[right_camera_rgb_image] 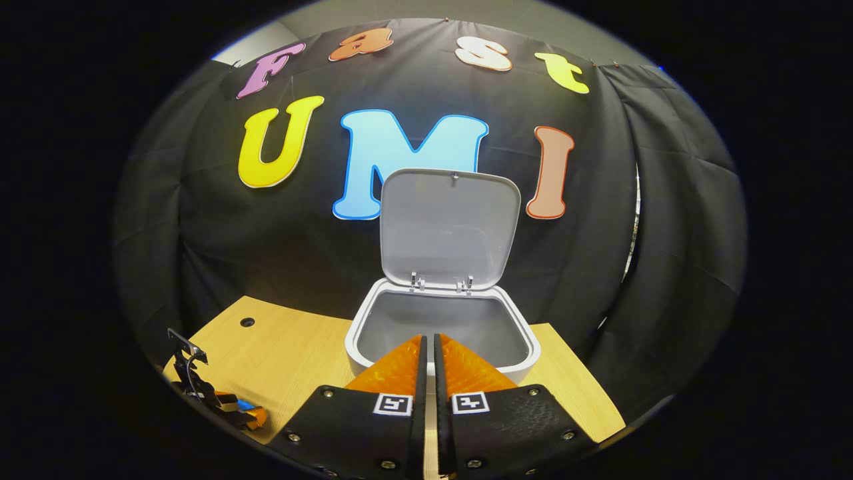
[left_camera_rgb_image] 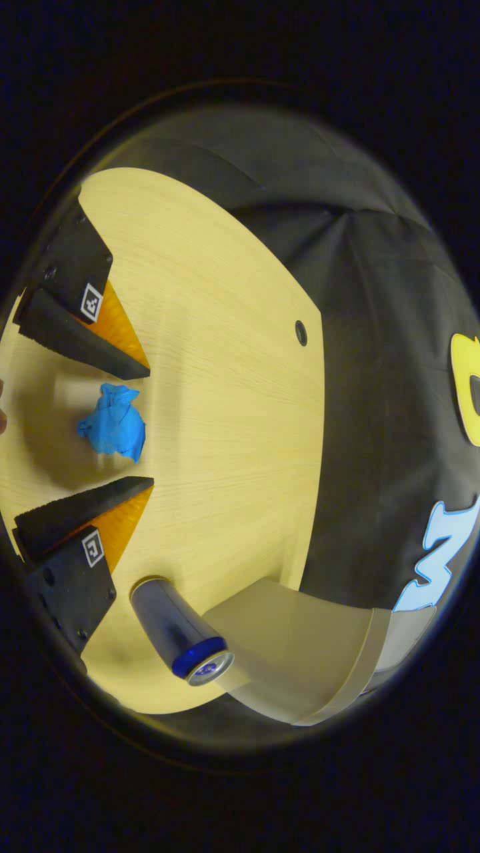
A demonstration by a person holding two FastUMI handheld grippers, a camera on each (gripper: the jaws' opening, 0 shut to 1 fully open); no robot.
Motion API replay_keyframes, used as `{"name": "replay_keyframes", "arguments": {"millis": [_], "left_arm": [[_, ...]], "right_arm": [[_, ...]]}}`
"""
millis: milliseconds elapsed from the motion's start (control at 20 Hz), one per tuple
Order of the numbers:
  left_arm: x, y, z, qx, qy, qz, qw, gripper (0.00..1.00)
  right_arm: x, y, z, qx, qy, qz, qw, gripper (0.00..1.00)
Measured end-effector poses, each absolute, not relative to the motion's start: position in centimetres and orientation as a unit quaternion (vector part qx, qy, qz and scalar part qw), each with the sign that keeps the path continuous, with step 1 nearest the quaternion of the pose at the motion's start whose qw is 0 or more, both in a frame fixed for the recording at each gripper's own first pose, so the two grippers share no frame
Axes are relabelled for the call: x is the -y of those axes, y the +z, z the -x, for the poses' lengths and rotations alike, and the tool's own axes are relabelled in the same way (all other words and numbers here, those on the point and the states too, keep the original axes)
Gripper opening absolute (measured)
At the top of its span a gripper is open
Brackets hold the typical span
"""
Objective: Press the lid of the desktop garbage bin to open it, pick up the crumpled paper on the desktop and throw it into the bin, then pick up the pop can on the desktop and drop it into the bin, and finally close the garbage bin lid.
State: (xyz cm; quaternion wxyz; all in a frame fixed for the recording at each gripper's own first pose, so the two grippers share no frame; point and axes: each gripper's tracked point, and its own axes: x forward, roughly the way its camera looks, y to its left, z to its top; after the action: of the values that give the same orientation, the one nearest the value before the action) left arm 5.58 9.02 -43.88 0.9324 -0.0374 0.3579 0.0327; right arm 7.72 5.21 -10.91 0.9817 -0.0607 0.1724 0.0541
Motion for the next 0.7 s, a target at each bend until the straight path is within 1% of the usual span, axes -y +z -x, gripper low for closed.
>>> {"name": "replay_keyframes", "arguments": {"millis": [100, 150, 200, 250, 400, 450, 550, 700], "left_arm": [[-9.1, -44.6, -5.4, -0.366, 0.034, 0.041, 0.929, 0.97], [-9.3, -44.9, -5.2, -0.372, 0.037, 0.044, 0.927, 0.99], [-9.4, -45.2, -5.0, -0.377, 0.039, 0.047, 0.924, 0.96], [-9.6, -45.1, -5.0, -0.373, 0.042, 0.045, 0.926, 0.98], [-9.7, -45.2, -5.1, -0.374, 0.041, 0.042, 0.926, 0.95], [-10.1, -45.2, -5.1, -0.374, 0.045, 0.038, 0.925, 0.96], [-10.8, -45.0, -5.2, -0.375, 0.051, 0.034, 0.925, 0.87], [-11.7, -44.2, -5.3, -0.378, 0.056, 0.029, 0.924, 0.55]], "right_arm": [[-5.2, -11.0, -7.6, -0.175, 0.053, 0.062, 0.981, 0.07], [-5.1, -11.0, -7.7, -0.175, 0.052, 0.061, 0.981, 0.07], [-5.1, -11.0, -7.7, -0.175, 0.051, 0.061, 0.981, 0.07], [-4.9, -11.1, -7.7, -0.176, 0.05, 0.061, 0.981, 0.07], [-4.8, -11.2, -7.6, -0.179, 0.048, 0.061, 0.981, 0.07], [-4.7, -11.3, -7.6, -0.18, 0.048, 0.06, 0.981, 0.07], [-4.7, -11.4, -7.6, -0.181, 0.048, 0.059, 0.98, 0.07], [-4.8, -11.5, -7.5, -0.183, 0.049, 0.059, 0.98, 0.07]]}}
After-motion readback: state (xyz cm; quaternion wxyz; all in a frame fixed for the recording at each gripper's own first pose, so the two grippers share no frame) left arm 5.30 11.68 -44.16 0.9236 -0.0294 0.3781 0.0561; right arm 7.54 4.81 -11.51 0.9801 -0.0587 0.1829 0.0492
